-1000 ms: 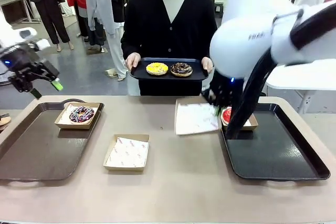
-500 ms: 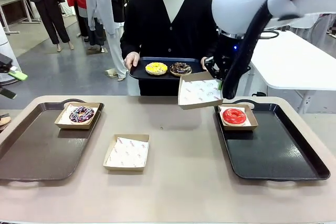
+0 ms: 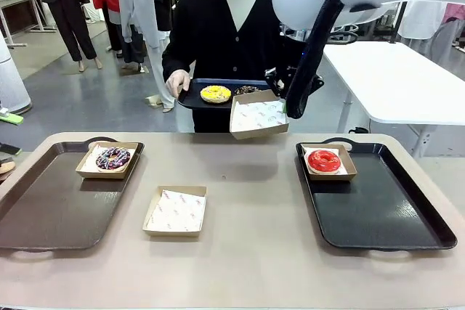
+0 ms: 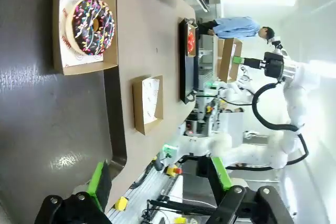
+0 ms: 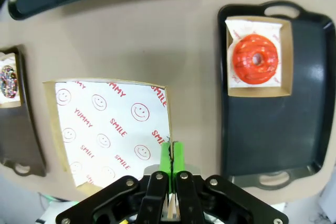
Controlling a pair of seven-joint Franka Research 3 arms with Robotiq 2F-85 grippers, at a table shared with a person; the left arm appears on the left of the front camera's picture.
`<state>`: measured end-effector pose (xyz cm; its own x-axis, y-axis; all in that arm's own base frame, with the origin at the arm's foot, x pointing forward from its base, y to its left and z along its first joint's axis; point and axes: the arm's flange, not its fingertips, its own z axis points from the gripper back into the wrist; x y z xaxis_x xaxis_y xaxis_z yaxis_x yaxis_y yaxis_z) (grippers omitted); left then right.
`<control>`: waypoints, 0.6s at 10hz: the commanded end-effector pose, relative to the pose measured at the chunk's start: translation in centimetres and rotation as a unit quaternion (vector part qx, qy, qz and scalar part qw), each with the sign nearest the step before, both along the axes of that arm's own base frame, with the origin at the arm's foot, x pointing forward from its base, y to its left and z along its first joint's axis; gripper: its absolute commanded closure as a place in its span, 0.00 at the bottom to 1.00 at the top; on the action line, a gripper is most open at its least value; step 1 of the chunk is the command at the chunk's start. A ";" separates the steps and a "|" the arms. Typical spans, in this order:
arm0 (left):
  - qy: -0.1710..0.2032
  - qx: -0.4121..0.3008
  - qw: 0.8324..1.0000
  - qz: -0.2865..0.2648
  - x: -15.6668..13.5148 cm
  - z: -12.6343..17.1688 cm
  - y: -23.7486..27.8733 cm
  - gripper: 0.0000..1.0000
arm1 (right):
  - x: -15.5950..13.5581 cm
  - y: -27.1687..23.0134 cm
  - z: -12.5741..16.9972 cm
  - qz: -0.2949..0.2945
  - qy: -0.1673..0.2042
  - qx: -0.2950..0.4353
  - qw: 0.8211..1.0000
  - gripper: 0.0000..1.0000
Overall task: Individually package the donuts and arrange them on the tray.
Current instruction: Place the picked Paper togo box on the Handle tray while simultaneously picking up another Paper togo box from the table with the other hand.
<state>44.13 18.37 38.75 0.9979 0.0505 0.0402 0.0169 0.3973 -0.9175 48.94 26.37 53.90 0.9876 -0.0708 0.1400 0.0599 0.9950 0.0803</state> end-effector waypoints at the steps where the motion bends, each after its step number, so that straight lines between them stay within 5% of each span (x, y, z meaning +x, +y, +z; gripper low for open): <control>1: 0.002 -0.026 1.000 0.001 1.2 -0.5 1.2 0.03 | 1.6 0.8 -0.2 -0.012 0.009 -0.017 1.000 1.00; 6: 0.021 -0.035 0.999 0.014 1.6 -1.1 1.0 0.03 | 3.3 1.7 -0.9 -0.013 0.023 -0.015 1.000 1.00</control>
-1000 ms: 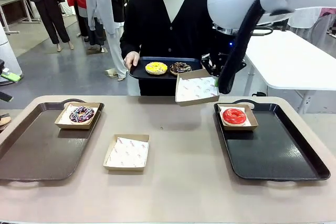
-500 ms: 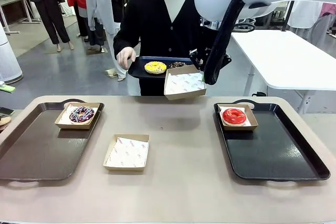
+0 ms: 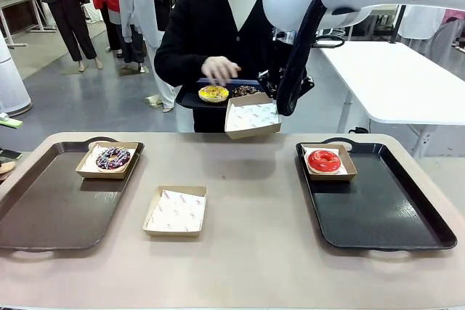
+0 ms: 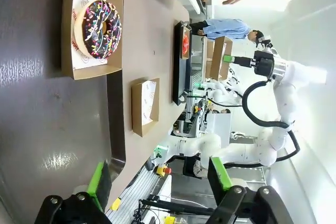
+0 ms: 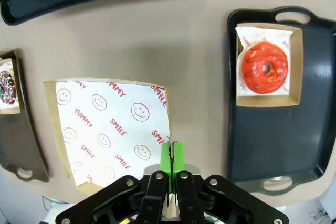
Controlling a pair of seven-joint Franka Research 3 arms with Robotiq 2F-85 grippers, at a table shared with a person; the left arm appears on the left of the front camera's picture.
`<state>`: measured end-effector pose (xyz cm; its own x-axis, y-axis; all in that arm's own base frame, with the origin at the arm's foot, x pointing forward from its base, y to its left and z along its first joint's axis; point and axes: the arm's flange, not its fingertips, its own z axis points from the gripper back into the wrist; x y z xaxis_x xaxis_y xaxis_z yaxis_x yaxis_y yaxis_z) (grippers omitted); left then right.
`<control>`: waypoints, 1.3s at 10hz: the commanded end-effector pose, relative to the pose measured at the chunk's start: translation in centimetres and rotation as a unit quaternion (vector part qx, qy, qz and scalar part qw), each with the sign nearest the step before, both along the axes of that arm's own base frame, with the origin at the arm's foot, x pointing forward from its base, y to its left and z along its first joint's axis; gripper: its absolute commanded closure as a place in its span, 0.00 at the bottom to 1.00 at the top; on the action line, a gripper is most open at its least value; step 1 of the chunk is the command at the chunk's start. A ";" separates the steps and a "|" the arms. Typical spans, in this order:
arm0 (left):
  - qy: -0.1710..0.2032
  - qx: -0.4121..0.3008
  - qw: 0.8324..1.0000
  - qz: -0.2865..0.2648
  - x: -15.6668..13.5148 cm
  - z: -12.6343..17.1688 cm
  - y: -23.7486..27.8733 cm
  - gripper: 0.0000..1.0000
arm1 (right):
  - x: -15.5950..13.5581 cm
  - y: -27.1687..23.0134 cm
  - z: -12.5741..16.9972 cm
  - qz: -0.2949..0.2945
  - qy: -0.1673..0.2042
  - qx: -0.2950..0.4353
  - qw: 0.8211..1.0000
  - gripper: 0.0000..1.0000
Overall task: Individually package the donuts and arrange them on the tray.
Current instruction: Place the picked Paper togo box on the Handle tray while simultaneously picking up another Paper togo box from the table with the other hand.
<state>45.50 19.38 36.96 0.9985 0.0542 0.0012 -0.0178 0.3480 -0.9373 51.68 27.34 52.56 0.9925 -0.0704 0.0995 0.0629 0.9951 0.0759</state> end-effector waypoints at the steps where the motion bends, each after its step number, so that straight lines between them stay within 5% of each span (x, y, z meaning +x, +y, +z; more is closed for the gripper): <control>1: 0.005 0.004 1.000 0.016 0.1 0.7 0.1 0.03 | 0.8 0.7 0.3 -0.014 0.005 -0.015 1.000 1.00; 13: 0.000 0.000 1.000 0.000 0.0 0.0 0.0 0.03 | 0.5 0.2 -0.2 -0.001 0.011 -0.002 1.000 1.00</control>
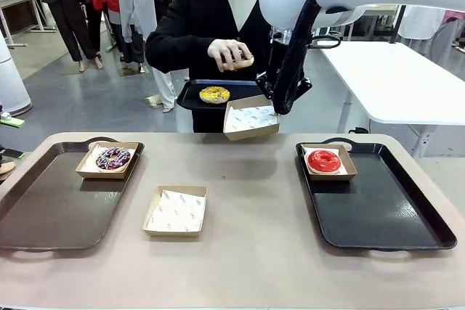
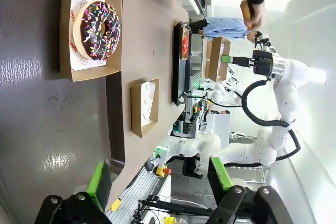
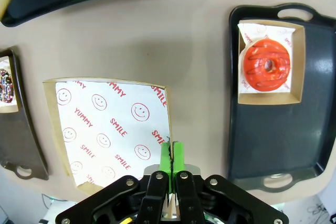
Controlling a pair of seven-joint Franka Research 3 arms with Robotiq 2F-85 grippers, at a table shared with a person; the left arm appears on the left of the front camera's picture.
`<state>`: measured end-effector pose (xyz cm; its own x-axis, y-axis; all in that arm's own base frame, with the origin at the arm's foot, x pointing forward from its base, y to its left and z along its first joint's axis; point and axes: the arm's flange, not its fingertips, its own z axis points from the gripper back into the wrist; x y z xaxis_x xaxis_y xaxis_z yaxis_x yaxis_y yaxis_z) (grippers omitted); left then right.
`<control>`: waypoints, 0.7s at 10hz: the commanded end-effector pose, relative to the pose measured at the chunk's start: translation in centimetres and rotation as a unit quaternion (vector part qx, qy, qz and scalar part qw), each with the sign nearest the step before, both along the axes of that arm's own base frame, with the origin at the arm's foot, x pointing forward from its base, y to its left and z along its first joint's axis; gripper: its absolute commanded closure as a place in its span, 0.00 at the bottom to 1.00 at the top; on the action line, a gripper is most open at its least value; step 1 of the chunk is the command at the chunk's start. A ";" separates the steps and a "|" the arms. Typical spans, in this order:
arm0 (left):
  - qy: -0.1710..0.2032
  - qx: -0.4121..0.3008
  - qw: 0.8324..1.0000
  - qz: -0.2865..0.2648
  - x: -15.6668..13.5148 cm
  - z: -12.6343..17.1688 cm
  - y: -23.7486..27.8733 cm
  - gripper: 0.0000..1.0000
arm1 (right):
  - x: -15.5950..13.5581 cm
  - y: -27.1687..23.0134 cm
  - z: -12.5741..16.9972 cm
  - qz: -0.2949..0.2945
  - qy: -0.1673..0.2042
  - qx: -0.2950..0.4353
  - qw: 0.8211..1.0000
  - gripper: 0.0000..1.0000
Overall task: Individually package the donuts and arrange them on the tray.
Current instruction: Place the picked Paper togo box on the Handle tray while simultaneously picking up another Paper togo box from the table with the other hand.
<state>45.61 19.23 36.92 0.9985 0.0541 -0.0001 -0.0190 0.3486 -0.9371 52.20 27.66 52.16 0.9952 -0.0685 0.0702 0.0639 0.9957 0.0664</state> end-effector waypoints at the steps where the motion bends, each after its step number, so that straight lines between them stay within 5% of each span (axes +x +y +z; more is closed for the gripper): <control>1: -0.001 0.000 1.000 0.000 -0.1 0.0 0.2 0.03 | -0.1 -0.1 0.2 -0.001 -0.004 0.002 1.000 1.00; 7: -0.001 0.000 1.000 0.000 -0.1 0.0 0.2 0.03 | -0.1 -0.1 0.2 -0.001 -0.004 0.002 1.000 1.00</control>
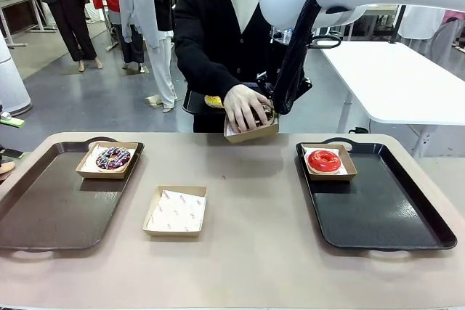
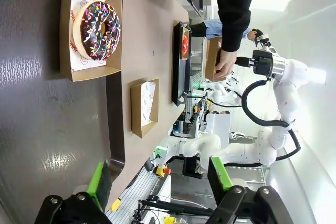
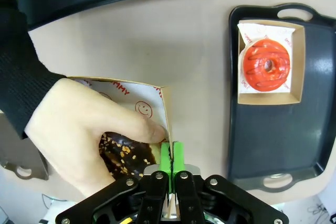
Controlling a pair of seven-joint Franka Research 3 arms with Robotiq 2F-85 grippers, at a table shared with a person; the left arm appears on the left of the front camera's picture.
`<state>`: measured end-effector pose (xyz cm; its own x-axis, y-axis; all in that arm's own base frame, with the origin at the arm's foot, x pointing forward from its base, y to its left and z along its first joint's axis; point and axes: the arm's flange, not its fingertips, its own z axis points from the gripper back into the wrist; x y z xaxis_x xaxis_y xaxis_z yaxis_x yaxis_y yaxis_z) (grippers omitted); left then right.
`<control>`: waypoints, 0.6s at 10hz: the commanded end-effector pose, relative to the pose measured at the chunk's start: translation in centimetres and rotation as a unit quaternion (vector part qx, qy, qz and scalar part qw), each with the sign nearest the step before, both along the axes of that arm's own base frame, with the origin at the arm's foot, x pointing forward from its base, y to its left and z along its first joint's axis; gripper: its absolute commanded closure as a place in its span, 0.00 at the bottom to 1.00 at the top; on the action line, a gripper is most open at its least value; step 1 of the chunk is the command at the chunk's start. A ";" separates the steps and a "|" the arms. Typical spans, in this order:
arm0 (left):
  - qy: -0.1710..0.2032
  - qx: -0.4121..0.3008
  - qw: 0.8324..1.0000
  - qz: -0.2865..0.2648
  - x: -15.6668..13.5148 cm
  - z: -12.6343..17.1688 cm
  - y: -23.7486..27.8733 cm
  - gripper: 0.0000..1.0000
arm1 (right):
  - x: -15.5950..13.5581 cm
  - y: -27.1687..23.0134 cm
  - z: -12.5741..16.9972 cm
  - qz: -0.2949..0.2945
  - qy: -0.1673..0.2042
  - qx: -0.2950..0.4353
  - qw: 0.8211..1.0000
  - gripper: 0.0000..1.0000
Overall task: Individually package the donuts and arrange them on the tray.
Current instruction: Place the picked Paper togo box on the Handle tray while simultaneously picking up another Paper togo box from the table with the other hand.
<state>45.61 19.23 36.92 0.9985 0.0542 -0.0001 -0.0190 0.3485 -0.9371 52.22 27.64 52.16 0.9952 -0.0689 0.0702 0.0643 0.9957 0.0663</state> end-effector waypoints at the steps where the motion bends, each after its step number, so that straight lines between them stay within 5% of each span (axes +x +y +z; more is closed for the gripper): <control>1: -0.001 0.000 1.000 0.000 -0.1 0.0 0.1 0.03 | -0.1 -0.1 0.2 -0.001 -0.004 0.002 1.000 1.00; 6: -0.001 0.000 1.000 0.000 -0.1 0.0 0.1 0.03 | -0.1 -0.1 0.2 -0.001 -0.004 0.002 1.000 1.00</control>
<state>45.61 19.24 36.92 0.9985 0.0542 -0.0001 -0.0190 0.3485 -0.9371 52.22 27.63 52.16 0.9951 -0.0690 0.0702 0.0644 0.9957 0.0663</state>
